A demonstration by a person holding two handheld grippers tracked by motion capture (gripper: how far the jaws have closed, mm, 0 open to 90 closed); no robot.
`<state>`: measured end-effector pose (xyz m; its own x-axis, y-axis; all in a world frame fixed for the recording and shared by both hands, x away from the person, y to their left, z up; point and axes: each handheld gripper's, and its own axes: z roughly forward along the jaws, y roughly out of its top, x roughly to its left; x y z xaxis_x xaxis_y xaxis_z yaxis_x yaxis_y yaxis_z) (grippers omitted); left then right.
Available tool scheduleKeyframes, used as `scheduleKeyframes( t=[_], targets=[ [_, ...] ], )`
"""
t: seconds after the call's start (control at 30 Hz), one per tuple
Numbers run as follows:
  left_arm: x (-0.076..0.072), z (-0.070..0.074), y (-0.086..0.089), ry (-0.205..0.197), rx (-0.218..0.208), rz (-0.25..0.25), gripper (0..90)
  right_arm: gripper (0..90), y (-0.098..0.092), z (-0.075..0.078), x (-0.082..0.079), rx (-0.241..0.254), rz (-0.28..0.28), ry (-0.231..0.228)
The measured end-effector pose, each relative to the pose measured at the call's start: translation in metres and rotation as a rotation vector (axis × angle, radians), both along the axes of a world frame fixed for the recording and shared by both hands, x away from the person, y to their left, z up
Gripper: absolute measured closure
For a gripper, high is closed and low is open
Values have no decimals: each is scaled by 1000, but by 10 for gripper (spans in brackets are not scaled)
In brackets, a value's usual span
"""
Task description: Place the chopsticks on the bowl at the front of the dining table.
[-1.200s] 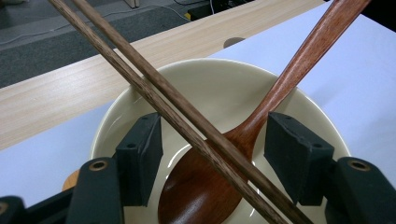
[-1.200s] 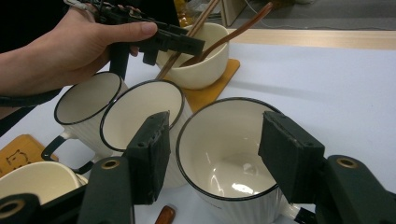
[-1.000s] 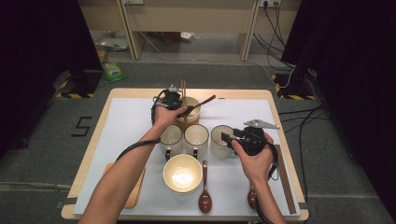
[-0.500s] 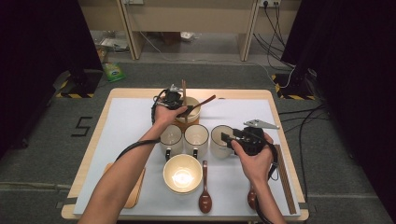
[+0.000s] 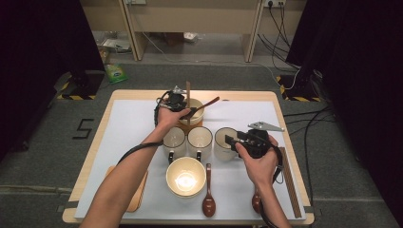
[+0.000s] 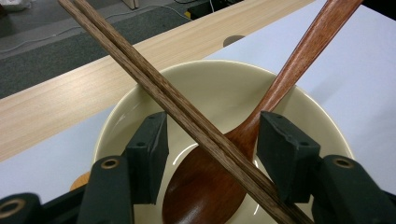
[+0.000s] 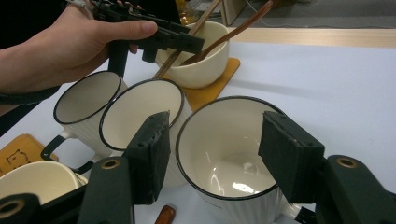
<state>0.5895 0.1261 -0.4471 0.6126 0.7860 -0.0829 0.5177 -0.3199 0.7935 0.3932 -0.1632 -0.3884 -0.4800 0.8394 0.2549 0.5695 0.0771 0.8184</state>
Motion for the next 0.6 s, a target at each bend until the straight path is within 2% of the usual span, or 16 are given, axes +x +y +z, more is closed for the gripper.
scheduleKeyframes(
  t=[0.6],
  targets=[
    [0, 0, 2, 3, 6, -1, 439, 429, 1, 0, 0, -1, 1, 1]
  ],
)
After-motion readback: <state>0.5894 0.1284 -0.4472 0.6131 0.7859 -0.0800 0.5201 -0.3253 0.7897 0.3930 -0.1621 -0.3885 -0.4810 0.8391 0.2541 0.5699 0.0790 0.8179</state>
